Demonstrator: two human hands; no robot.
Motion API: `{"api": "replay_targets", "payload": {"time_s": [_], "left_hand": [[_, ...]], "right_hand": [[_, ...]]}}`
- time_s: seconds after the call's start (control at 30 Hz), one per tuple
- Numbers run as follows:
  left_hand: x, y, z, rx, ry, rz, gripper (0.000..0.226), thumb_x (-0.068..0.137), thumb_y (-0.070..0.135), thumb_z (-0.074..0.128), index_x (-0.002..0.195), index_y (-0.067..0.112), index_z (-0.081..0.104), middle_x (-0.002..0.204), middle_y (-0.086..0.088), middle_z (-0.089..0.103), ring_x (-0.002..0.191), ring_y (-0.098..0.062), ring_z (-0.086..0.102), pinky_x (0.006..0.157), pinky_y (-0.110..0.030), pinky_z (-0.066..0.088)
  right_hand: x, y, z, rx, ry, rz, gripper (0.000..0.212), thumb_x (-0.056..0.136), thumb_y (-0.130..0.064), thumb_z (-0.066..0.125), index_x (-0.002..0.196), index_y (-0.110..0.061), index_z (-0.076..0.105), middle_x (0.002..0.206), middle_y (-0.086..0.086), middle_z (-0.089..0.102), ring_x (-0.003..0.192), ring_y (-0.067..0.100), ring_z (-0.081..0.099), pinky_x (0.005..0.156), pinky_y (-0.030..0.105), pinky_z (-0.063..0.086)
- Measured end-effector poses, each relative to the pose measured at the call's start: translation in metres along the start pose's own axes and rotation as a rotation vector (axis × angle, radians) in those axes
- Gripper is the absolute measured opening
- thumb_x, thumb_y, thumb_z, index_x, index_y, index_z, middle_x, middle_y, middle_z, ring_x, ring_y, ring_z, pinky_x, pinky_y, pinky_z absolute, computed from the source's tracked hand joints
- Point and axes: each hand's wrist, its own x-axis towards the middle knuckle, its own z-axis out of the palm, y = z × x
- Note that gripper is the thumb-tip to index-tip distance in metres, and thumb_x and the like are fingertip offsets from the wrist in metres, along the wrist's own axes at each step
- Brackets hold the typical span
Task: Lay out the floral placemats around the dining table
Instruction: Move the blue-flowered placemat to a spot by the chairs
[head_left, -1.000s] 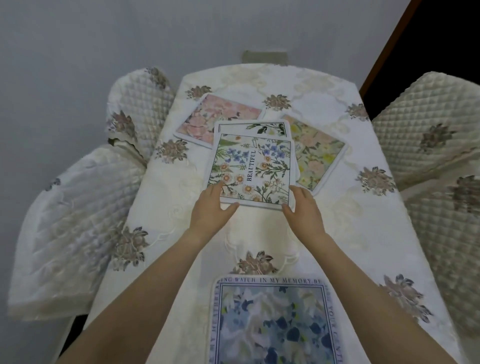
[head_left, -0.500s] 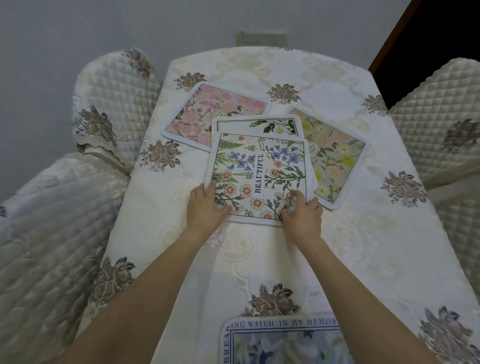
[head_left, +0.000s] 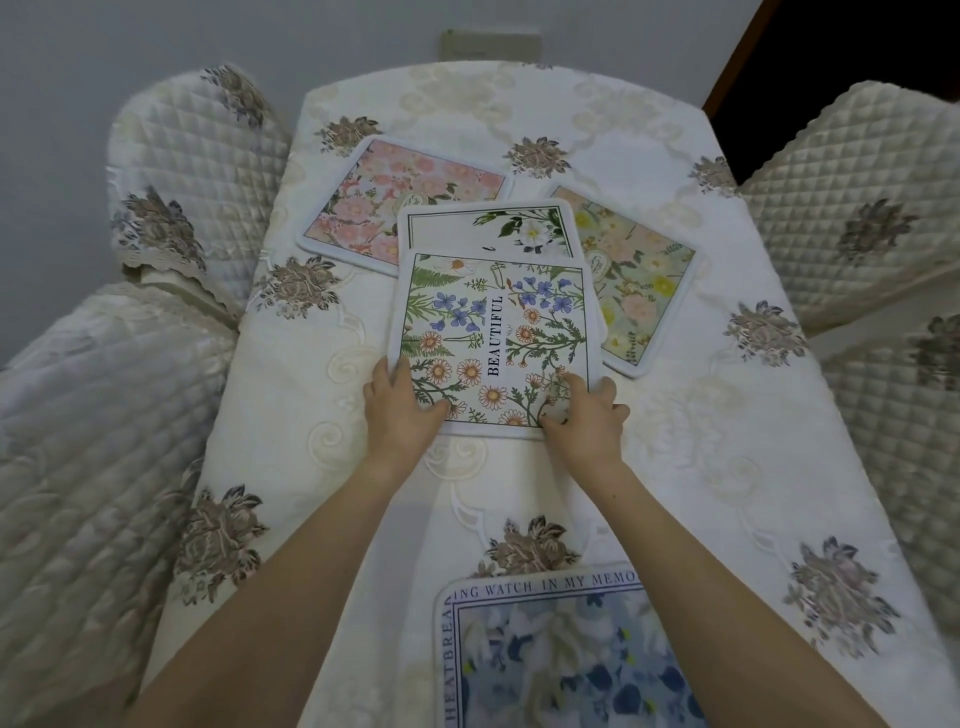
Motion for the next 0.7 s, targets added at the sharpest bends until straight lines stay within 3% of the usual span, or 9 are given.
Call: {"api": "replay_targets", "payload": {"time_s": [0.1,0.23,0.33,0.4,0.47,0.53,0.63,0.7], "left_hand": [[-0.017,-0.003,-0.003,-0.165,0.069,0.037,0.055,0.079,0.014,0.065,0.130,0.010,0.046,0.136,-0.016,0.041,0.122,-0.033,0.045,0.099,-0.032,0.038],[-0.031,-0.003,-0.006,-0.200,0.104,0.035,0.062,0.082,0.004,0.059,0.139,0.011,0.036,0.134,-0.014,0.044,0.119,-0.027,0.047,0.089,-0.022,0.032],[-0.032,-0.002,-0.008,-0.279,0.133,-0.059,0.057,0.085,0.001,0.054,0.138,0.007,0.035,0.129,-0.018,0.051,0.119,-0.032,0.050,0.089,-0.027,0.035],[-0.032,-0.003,-0.010,-0.322,0.153,-0.110,0.048,0.086,-0.001,0.051,0.132,0.005,0.042,0.126,-0.018,0.057,0.116,-0.034,0.054,0.088,-0.029,0.040],[-0.034,-0.003,-0.011,-0.343,0.157,-0.107,0.047,0.085,-0.003,0.051,0.130,0.007,0.046,0.126,-0.015,0.060,0.113,-0.032,0.056,0.087,-0.028,0.040],[-0.039,-0.001,-0.012,-0.358,0.153,-0.097,0.050,0.084,-0.005,0.052,0.132,0.009,0.046,0.127,-0.013,0.059,0.114,-0.029,0.055,0.091,-0.029,0.041],[-0.045,0.006,-0.013,-0.387,0.146,-0.120,0.053,0.084,-0.005,0.056,0.134,0.010,0.047,0.128,-0.016,0.058,0.117,-0.029,0.054,0.097,-0.034,0.043],[-0.052,0.012,-0.014,-0.405,0.136,-0.110,0.054,0.083,-0.004,0.056,0.134,0.012,0.048,0.127,-0.014,0.058,0.113,-0.024,0.055,0.093,-0.030,0.043]], "right_hand": [[-0.015,0.012,-0.008,0.067,0.014,-0.013,0.053,0.083,-0.013,0.058,0.132,-0.019,0.043,0.142,0.020,0.025,0.115,0.042,0.036,0.094,0.042,0.037],[-0.023,0.028,-0.016,0.134,0.028,-0.069,0.051,0.085,0.001,0.048,0.134,-0.012,0.042,0.143,0.020,0.029,0.122,0.038,0.038,0.095,0.039,0.040],[-0.019,0.030,-0.022,0.290,0.085,-0.041,0.053,0.086,0.001,0.049,0.137,-0.012,0.039,0.134,0.017,0.040,0.114,0.031,0.048,0.083,0.029,0.040],[-0.013,0.031,-0.025,0.424,0.109,0.040,0.056,0.085,0.001,0.053,0.137,-0.013,0.038,0.126,0.016,0.049,0.111,0.031,0.052,0.080,0.030,0.041],[-0.009,0.033,-0.026,0.476,0.064,0.065,0.058,0.084,0.002,0.054,0.138,-0.011,0.039,0.128,0.016,0.053,0.115,0.032,0.053,0.087,0.033,0.045],[-0.011,0.037,-0.026,0.452,0.027,0.031,0.057,0.085,0.005,0.051,0.139,-0.008,0.040,0.137,0.015,0.050,0.124,0.030,0.049,0.098,0.031,0.041],[-0.015,0.041,-0.028,0.439,0.058,-0.002,0.057,0.085,0.009,0.047,0.139,-0.007,0.042,0.139,0.014,0.050,0.127,0.029,0.047,0.103,0.032,0.038],[-0.020,0.044,-0.034,0.421,0.096,-0.016,0.057,0.084,0.011,0.046,0.139,-0.007,0.042,0.137,0.014,0.051,0.126,0.030,0.047,0.102,0.031,0.037]]}}
